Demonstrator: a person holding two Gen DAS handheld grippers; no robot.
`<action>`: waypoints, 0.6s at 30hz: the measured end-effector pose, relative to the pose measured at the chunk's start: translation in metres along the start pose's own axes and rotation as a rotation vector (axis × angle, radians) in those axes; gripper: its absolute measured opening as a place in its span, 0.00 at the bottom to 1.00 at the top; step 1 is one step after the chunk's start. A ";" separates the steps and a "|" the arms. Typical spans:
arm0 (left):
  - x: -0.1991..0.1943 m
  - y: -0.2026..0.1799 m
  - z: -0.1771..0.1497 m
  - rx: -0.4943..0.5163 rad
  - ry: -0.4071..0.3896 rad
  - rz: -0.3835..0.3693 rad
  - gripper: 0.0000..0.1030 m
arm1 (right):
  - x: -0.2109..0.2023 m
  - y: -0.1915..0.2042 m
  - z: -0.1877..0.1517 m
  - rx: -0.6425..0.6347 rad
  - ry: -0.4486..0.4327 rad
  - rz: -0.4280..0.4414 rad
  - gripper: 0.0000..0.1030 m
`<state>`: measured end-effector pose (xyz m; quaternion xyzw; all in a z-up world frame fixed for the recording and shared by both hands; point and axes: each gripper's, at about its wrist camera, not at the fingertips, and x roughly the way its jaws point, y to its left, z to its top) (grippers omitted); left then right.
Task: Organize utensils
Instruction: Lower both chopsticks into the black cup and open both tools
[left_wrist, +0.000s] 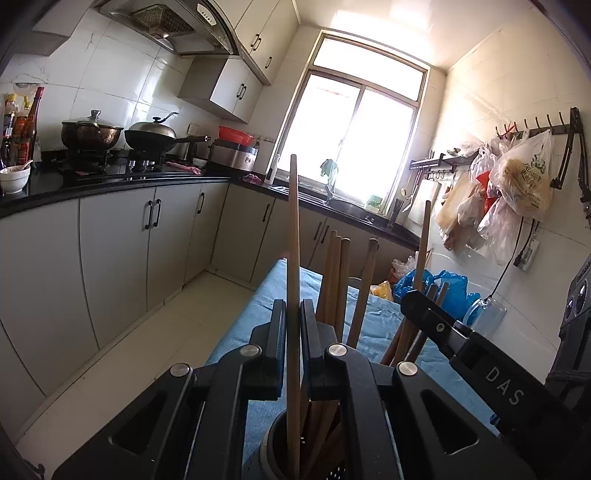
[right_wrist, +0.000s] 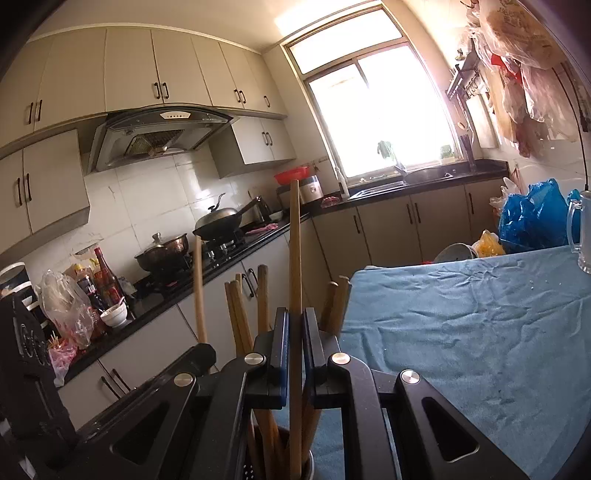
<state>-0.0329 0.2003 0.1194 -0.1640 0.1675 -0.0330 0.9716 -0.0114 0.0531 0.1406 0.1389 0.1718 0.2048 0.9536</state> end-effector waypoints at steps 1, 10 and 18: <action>0.000 0.001 0.000 0.000 0.001 0.000 0.07 | 0.000 -0.001 -0.001 0.000 0.001 -0.002 0.08; -0.007 0.000 -0.005 -0.001 0.013 0.013 0.07 | -0.003 0.001 -0.006 -0.013 0.024 -0.021 0.08; -0.013 0.000 -0.005 -0.002 0.002 0.024 0.07 | -0.006 -0.001 -0.008 0.003 0.036 -0.030 0.09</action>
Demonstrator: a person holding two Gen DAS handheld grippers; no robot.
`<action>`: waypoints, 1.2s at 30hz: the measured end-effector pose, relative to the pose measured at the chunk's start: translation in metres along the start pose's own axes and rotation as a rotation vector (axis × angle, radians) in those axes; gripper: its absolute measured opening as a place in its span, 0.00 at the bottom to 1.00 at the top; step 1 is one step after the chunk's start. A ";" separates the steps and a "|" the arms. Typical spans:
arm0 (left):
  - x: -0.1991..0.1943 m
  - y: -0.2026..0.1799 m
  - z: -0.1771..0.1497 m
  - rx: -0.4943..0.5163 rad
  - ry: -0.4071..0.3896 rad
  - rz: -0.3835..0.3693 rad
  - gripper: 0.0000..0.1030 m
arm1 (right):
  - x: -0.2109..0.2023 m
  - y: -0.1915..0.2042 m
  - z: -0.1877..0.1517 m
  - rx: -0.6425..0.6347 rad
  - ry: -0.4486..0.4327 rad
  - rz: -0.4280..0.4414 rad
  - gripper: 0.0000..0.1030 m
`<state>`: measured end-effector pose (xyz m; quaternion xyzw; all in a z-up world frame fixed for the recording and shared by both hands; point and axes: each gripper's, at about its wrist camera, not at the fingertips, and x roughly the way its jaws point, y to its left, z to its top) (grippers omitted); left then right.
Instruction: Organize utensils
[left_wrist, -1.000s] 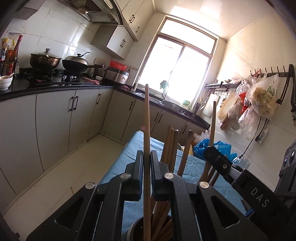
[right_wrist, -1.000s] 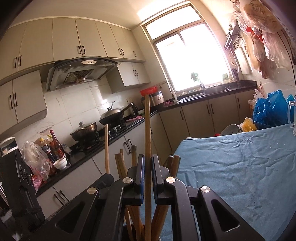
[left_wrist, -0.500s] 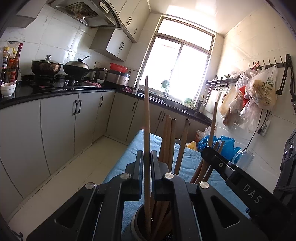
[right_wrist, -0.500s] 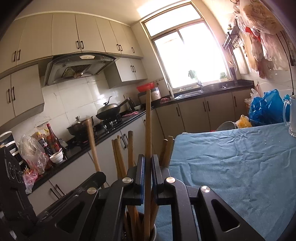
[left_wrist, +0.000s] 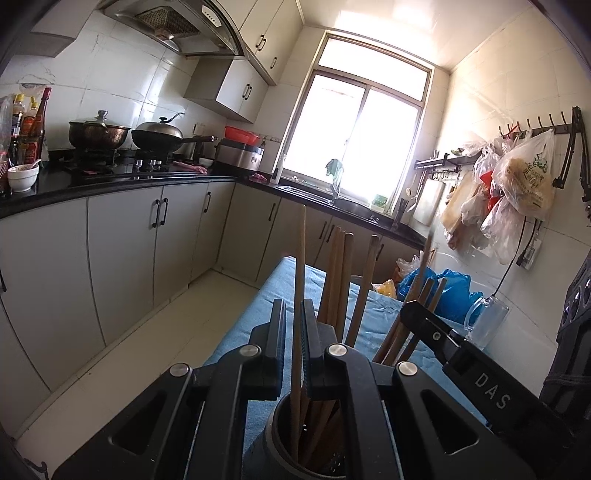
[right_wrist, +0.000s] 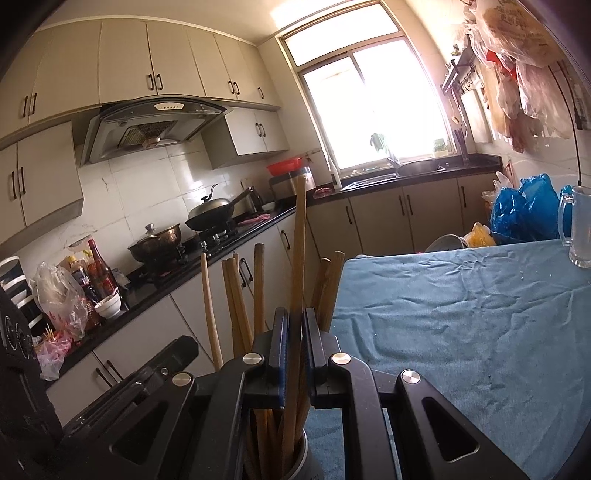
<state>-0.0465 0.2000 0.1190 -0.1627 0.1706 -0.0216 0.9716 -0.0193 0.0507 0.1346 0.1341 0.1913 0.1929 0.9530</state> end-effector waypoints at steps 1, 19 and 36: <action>0.000 0.000 0.000 -0.001 0.001 0.000 0.08 | -0.001 0.000 0.000 0.003 0.002 0.003 0.12; -0.037 -0.001 -0.002 -0.006 -0.011 0.047 0.42 | -0.039 0.007 0.010 0.016 -0.048 0.028 0.37; -0.100 -0.009 -0.018 -0.010 0.025 0.200 0.95 | -0.101 -0.010 -0.013 0.004 -0.034 -0.084 0.69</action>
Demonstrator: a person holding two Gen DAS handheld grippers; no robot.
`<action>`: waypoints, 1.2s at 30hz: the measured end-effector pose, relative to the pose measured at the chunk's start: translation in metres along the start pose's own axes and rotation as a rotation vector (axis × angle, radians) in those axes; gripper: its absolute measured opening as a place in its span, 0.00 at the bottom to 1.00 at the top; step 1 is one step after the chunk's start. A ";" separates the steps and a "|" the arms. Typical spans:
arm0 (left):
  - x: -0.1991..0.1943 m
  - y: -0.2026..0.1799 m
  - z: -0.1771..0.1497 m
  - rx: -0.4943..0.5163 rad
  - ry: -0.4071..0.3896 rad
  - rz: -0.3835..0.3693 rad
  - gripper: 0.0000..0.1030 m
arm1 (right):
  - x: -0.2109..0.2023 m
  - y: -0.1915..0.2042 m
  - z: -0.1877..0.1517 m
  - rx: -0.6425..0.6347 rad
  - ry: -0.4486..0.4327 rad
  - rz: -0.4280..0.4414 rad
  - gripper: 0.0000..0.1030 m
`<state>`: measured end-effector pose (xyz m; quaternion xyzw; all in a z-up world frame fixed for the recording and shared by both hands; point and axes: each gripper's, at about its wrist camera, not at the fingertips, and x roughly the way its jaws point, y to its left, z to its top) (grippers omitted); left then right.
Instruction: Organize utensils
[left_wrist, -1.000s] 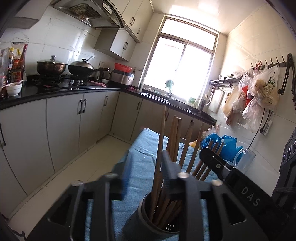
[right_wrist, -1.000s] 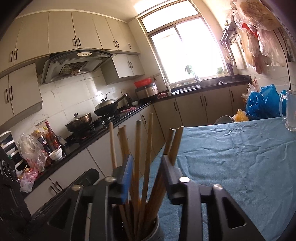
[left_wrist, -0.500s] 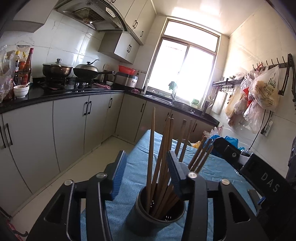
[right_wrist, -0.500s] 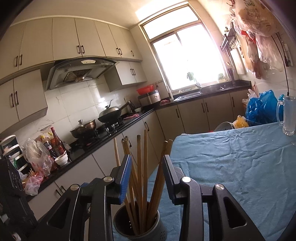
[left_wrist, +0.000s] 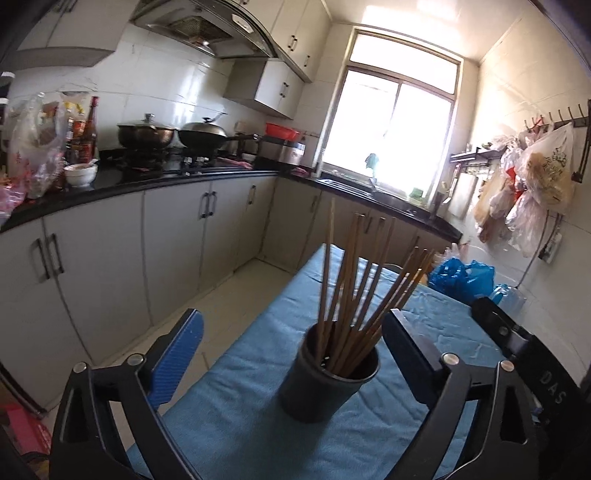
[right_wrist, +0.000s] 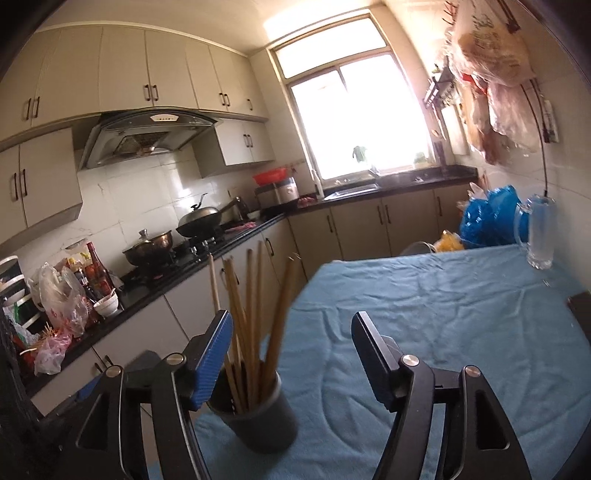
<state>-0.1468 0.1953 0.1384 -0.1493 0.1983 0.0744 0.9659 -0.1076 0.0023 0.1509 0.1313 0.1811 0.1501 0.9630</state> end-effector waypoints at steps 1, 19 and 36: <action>-0.002 0.000 -0.001 0.004 0.003 0.018 0.96 | -0.005 -0.004 -0.001 0.005 -0.001 -0.008 0.69; -0.086 -0.018 -0.018 0.204 -0.168 0.143 1.00 | -0.055 -0.025 -0.030 -0.017 0.041 -0.178 0.77; -0.056 -0.027 -0.052 0.203 0.046 0.147 1.00 | -0.045 -0.023 -0.055 -0.153 0.110 -0.316 0.89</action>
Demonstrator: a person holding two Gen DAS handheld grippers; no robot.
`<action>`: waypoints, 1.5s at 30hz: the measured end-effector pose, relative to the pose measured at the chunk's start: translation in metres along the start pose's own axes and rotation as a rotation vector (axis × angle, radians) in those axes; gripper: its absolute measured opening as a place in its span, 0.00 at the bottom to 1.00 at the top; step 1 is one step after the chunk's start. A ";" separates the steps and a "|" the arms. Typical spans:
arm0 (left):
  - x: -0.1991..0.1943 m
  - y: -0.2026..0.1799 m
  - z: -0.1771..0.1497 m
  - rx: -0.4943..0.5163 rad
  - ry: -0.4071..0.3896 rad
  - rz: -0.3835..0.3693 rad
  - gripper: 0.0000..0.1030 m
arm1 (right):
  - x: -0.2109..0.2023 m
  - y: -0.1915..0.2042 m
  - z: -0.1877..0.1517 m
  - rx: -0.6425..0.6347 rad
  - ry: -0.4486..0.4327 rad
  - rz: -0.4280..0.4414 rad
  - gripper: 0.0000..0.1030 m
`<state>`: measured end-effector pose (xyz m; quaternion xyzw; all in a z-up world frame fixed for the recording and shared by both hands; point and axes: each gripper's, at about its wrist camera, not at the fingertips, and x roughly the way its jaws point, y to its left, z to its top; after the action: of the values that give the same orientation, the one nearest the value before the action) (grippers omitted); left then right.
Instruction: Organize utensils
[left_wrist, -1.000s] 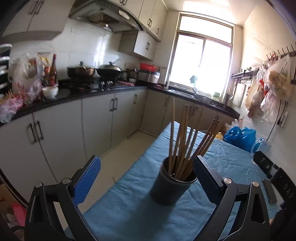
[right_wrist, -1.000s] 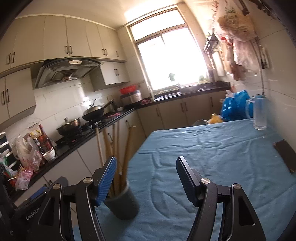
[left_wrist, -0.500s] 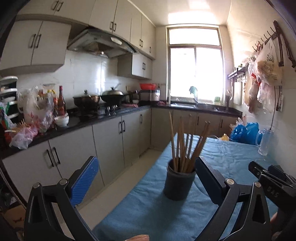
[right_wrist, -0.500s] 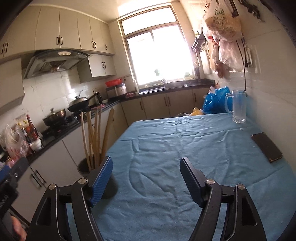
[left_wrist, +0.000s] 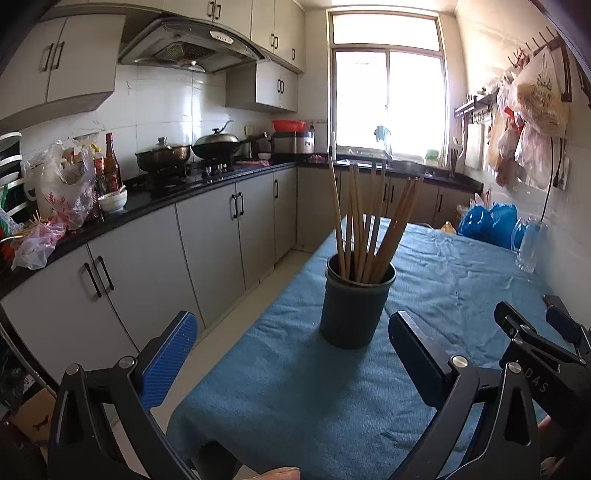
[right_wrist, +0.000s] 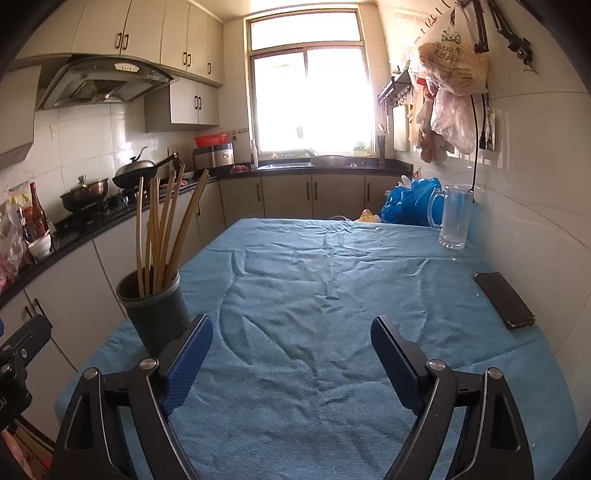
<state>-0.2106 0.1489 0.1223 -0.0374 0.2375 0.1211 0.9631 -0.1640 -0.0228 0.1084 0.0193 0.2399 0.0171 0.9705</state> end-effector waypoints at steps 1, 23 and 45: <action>0.002 0.000 -0.001 -0.002 0.009 0.001 1.00 | 0.002 0.001 -0.001 -0.005 0.003 -0.001 0.89; 0.046 0.000 -0.016 -0.015 0.162 0.004 1.00 | 0.030 0.016 -0.014 -0.044 0.082 -0.008 0.90; 0.048 -0.005 -0.021 0.014 0.178 -0.010 1.00 | 0.027 0.020 -0.014 -0.051 0.078 -0.012 0.90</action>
<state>-0.1775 0.1515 0.0819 -0.0426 0.3228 0.1107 0.9390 -0.1467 -0.0016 0.0844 -0.0075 0.2770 0.0183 0.9607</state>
